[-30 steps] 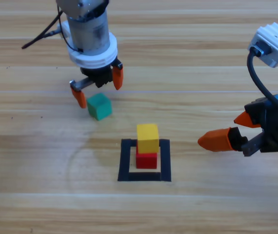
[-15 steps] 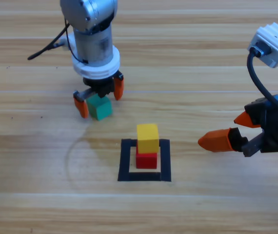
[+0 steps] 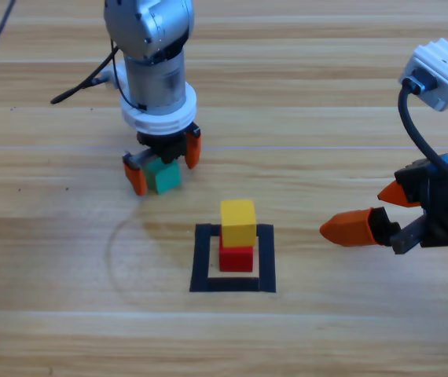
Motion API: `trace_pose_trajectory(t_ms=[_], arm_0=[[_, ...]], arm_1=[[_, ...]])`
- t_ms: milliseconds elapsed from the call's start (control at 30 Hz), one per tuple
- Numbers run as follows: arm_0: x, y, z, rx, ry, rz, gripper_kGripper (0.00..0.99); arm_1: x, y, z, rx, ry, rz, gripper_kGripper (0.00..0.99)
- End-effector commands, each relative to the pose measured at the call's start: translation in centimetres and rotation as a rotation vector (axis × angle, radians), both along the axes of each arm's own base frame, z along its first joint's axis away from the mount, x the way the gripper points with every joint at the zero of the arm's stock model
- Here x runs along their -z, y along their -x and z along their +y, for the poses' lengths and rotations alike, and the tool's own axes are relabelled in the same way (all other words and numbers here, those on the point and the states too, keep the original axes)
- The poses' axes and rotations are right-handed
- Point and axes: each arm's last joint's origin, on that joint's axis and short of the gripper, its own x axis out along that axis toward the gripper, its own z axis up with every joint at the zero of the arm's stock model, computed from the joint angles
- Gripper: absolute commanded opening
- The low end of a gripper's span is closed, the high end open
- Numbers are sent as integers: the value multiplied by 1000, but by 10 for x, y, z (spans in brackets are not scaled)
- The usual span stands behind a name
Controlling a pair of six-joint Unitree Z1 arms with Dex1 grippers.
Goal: Stack the blocks in the rectangular block: red at the bottom, yellow in the middle, green on top
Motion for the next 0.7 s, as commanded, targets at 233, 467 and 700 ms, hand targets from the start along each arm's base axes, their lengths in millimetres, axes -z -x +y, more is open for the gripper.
trace_pose_trajectory(t_ms=[233, 467, 700], arm_0=[[32, -8, 0, 0, -18, 57, 785], [30, -10, 2, 19, -15, 53, 584], [27, -11, 20, 35, -32, 72, 230]], arm_1=[[-7, 4, -15, 28, -25, -30, 990], [-7, 4, -15, 27, -25, -31, 990], [-7, 4, -16, 29, -24, -34, 990]])
